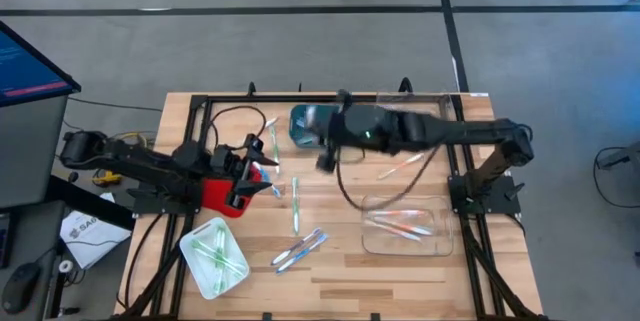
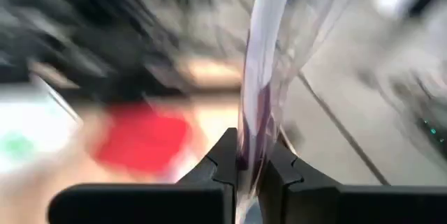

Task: Pick & Place Toothbrushes
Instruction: Put the purple toothbrush into the top transparent bin

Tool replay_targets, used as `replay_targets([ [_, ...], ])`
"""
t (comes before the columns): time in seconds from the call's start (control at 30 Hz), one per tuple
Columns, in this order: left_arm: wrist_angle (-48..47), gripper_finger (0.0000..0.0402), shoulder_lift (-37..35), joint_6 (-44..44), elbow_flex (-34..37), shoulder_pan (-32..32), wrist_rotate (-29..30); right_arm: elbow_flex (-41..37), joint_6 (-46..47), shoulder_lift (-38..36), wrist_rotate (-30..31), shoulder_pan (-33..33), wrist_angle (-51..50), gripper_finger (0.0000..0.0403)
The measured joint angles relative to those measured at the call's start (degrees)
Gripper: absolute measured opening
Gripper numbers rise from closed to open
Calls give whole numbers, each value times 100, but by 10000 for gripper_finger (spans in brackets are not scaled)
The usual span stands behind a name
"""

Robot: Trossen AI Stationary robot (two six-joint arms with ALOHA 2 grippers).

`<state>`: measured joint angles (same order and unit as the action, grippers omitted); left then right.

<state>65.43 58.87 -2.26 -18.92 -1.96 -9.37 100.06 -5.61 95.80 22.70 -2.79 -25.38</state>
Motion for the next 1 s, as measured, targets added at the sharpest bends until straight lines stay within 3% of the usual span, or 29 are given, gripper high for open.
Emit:
replay_targets([
  [0.13, -11, 228, -129, -35, 302, 0, 4, 130, 409, -88, 114, 739, -1769, 19],
  [0.33, 32, 216, -160, -101, 437, 0, 9, 130, 800, -93, -53, 2150, -3515, 19],
  [0.5, 29, 210, -158, -172, 437, -2, -21, -171, 257, -85, -509, 3040, -3995, 19],
  [0.63, 22, 210, -144, -273, 437, -12, -124, -454, -489, -105, -507, 3484, -4098, 19],
  [1.0, -24, 207, -61, -254, 437, -120, -225, -1659, -991, -104, -791, 4022, -4785, 19],
])
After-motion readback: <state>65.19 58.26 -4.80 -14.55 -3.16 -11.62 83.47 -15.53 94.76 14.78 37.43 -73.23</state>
